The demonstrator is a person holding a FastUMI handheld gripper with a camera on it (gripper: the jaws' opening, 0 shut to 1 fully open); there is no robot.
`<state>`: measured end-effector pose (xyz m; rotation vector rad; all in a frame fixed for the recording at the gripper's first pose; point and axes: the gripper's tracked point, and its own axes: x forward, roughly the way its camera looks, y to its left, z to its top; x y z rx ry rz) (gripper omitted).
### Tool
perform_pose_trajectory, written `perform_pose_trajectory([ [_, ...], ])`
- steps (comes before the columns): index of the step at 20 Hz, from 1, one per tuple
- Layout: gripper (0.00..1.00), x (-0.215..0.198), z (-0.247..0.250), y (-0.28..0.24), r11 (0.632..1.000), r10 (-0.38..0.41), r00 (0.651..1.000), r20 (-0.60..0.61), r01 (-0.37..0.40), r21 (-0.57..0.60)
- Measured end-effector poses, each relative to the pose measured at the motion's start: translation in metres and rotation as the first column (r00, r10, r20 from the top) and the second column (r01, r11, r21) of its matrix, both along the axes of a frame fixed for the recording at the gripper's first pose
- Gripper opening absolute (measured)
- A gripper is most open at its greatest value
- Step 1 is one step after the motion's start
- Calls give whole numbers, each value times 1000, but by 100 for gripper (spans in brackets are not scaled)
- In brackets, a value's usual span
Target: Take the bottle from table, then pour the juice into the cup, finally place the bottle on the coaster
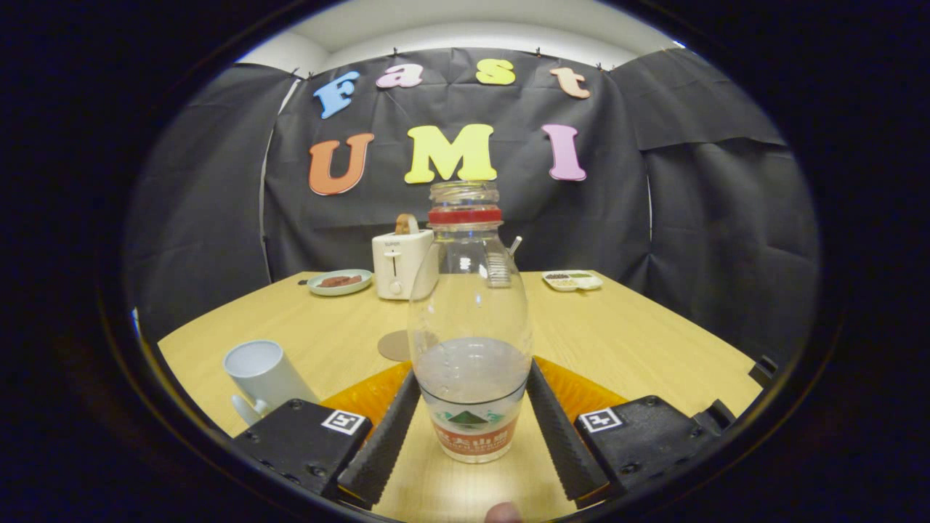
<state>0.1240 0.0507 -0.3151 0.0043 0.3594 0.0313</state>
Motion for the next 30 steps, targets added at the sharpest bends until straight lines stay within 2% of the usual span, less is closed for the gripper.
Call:
perform_pose_trajectory([
  [2,84,3,-1,2,1000,-3,1000,-5,3,-3],
  [5,80,2,1,9,999,16,1000,-12,-16,-31],
  [9,77,5,22,15,985,50,998,36,-43,-170],
  [12,76,8,30,20,937,103,994,48,-81,-340],
  [14,76,13,34,19,878,133,990,49,-94,-470],
  [18,76,20,41,20,727,199,979,51,-112,-678],
  [22,76,23,35,26,585,252,967,29,-129,-801],
  [27,76,20,34,43,367,330,944,15,-114,-923],
  [30,76,19,30,55,262,375,927,-6,-113,-958],
])
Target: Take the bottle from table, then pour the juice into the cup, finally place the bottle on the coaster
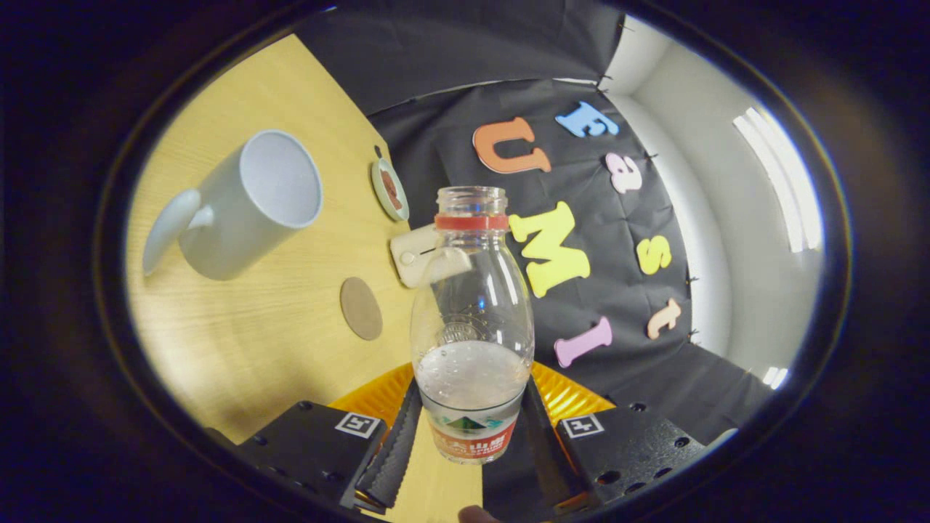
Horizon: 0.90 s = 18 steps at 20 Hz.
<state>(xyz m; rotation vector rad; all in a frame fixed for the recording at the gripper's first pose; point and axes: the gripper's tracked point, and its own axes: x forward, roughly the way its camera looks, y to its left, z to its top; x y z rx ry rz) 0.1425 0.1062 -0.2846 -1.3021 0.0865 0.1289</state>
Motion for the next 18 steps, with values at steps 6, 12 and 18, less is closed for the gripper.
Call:
perform_pose_trajectory([
  [6,76,0,-9,12,988,47,999,-15,-49,-143],
  [12,76,-1,-2,16,972,61,998,-12,-62,-227],
  [18,76,4,-7,25,938,100,995,-22,-102,-332],
])
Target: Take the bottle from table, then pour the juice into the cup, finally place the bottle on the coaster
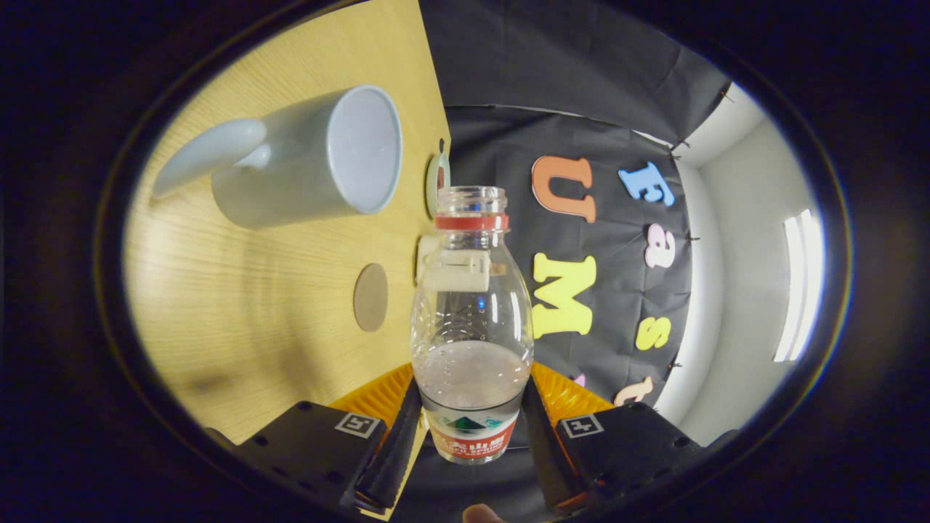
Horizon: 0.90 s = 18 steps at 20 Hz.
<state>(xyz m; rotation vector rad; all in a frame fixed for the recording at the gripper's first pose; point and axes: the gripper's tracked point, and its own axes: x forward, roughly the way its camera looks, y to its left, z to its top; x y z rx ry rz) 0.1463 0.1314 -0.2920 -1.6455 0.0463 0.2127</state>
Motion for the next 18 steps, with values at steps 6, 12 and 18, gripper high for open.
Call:
perform_pose_trajectory([
  [6,76,0,7,0,998,16,1000,14,-15,-60],
  [12,76,-1,11,5,995,28,999,16,-26,-92],
  [18,76,-3,14,6,992,32,999,16,-30,-119],
])
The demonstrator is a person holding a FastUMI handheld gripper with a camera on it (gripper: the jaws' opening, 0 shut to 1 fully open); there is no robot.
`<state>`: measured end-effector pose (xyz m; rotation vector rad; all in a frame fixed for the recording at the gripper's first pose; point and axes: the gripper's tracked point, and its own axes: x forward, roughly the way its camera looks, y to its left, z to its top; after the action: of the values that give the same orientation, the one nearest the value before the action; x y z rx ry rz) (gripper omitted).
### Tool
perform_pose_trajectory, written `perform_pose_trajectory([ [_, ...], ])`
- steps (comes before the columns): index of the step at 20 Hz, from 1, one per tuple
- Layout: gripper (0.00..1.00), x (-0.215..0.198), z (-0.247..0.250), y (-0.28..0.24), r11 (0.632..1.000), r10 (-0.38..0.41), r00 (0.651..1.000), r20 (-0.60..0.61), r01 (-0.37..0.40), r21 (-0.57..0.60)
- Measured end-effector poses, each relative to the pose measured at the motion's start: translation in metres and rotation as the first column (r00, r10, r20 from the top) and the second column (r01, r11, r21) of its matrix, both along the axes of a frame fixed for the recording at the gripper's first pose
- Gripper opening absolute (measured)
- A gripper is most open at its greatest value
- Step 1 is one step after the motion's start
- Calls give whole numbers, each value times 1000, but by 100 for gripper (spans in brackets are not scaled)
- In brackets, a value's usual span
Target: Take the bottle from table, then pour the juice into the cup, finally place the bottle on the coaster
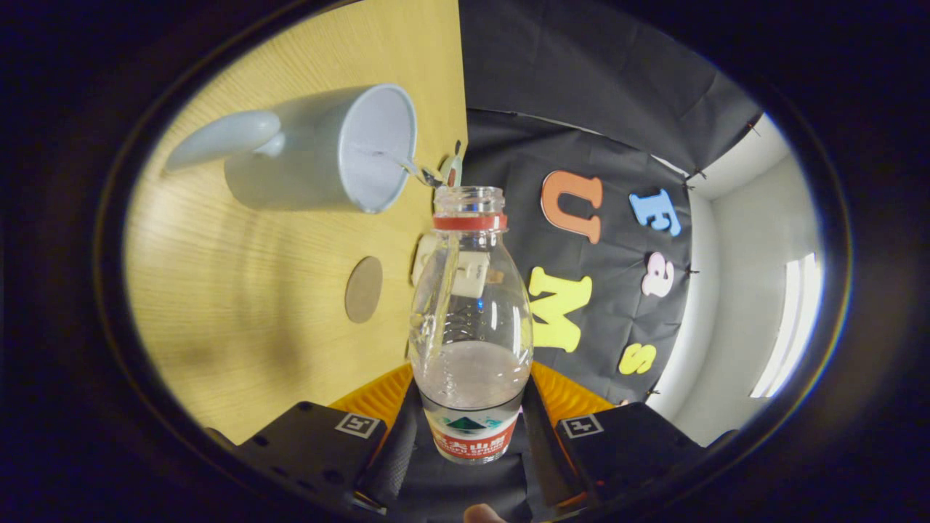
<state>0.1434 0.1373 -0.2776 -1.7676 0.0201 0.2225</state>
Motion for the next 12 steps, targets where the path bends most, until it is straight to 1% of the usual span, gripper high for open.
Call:
perform_pose_trajectory([
  [12,76,-4,12,8,999,18,1000,18,-17,-46],
])
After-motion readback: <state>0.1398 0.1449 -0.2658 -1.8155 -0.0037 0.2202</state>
